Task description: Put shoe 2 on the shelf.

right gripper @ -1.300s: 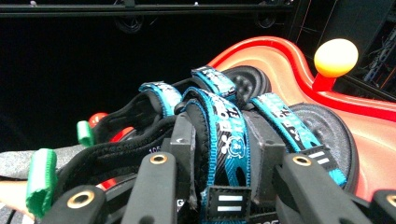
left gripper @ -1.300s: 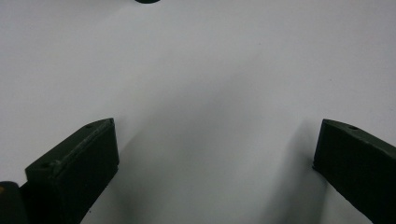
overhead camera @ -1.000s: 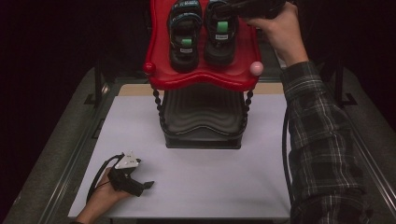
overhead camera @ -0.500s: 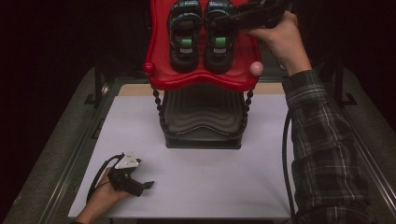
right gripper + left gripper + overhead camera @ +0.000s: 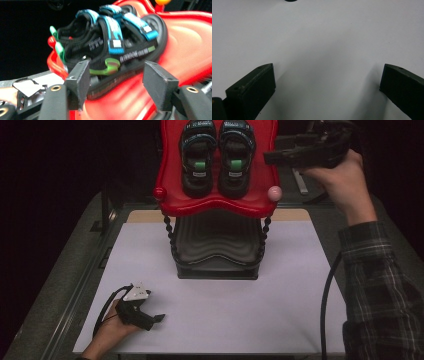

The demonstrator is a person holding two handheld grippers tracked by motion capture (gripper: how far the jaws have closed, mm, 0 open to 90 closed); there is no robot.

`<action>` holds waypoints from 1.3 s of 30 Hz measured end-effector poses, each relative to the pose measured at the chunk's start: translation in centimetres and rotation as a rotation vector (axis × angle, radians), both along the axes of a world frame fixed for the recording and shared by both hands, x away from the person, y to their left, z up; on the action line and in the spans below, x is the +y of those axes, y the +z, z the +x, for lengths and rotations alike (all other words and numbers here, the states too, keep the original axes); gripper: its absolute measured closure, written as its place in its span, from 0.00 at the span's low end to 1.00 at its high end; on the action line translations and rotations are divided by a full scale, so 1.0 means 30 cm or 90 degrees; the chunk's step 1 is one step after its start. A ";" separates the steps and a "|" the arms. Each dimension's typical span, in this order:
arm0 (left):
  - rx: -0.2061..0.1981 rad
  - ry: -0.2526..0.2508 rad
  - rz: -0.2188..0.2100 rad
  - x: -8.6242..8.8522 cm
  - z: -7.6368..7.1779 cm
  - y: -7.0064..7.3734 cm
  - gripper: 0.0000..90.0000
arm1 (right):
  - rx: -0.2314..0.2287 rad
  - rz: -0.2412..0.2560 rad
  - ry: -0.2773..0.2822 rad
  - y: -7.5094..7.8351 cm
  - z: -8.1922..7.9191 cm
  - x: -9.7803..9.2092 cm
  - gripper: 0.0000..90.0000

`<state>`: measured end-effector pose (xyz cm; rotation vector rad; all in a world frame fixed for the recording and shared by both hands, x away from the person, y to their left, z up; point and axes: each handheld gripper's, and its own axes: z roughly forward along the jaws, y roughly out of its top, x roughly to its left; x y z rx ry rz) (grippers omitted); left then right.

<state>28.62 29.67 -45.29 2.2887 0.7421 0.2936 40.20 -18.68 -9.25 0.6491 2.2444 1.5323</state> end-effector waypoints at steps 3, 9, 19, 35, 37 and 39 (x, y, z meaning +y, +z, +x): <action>0.000 0.000 0.000 0.000 0.000 0.000 0.00 | 0.005 0.000 -0.015 -0.025 -0.030 -0.045 0.37; -0.001 0.000 0.000 0.000 0.000 0.000 0.00 | 0.010 0.007 -0.040 -0.081 -0.080 -0.115 0.32; -0.001 0.001 0.000 0.000 -0.001 0.000 0.00 | 0.031 0.006 -0.070 -0.262 -0.183 -0.200 0.28; -0.002 0.003 -0.001 -0.001 -0.002 0.000 0.00 | 0.109 -0.004 -0.134 -0.696 -0.331 -0.229 0.15; -0.002 0.003 0.000 -0.001 -0.002 0.000 0.00 | 0.113 -0.010 -0.145 -0.749 -0.345 -0.228 0.14; -0.002 0.005 0.000 -0.002 -0.003 0.001 0.00 | 0.120 -0.011 -0.158 -0.800 -0.360 -0.225 0.12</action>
